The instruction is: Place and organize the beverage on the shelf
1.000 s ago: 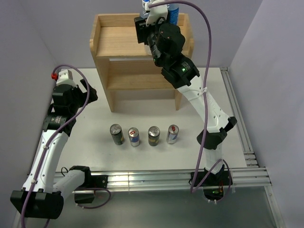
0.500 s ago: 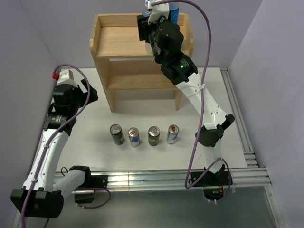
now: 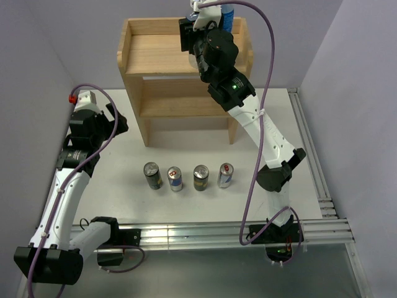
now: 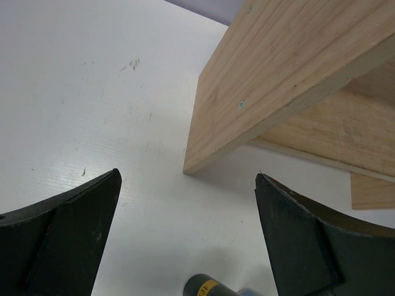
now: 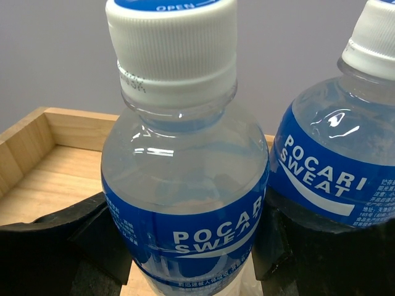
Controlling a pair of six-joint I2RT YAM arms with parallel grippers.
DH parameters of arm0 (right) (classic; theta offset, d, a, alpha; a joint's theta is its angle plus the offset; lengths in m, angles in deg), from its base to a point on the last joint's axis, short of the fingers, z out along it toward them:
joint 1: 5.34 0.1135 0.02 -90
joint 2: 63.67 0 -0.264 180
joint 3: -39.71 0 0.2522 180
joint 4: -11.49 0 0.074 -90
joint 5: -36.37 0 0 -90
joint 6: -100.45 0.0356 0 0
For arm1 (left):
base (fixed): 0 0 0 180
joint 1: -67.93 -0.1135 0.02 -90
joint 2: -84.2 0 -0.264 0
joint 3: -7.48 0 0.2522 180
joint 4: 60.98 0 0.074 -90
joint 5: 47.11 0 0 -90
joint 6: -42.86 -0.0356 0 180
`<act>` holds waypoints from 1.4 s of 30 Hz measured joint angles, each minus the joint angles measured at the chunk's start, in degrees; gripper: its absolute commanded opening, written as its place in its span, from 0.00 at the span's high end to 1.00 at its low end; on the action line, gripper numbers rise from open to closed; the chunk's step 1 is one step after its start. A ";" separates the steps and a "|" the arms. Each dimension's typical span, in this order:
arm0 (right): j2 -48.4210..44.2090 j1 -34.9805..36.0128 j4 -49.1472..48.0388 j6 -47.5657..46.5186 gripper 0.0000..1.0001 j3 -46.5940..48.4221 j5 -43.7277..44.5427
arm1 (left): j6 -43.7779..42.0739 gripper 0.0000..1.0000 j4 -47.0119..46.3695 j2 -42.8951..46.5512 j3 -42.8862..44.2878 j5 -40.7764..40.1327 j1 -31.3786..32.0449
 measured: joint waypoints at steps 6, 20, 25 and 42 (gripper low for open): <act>-0.13 -0.04 -2.03 0.02 0.21 -1.29 0.15 | -0.26 0.03 0.00 0.02 0.02 0.09 0.00; -1.05 -0.09 -4.35 -0.20 0.17 -4.15 0.61 | -0.42 0.04 0.00 0.00 0.02 0.17 0.00; -1.31 -0.09 -4.37 -0.17 0.14 -4.50 0.59 | -0.44 0.04 0.00 0.00 0.00 0.17 0.00; -5.07 0.31 -6.32 -0.92 0.04 -10.45 1.07 | -0.61 0.04 0.00 0.00 0.02 0.37 0.00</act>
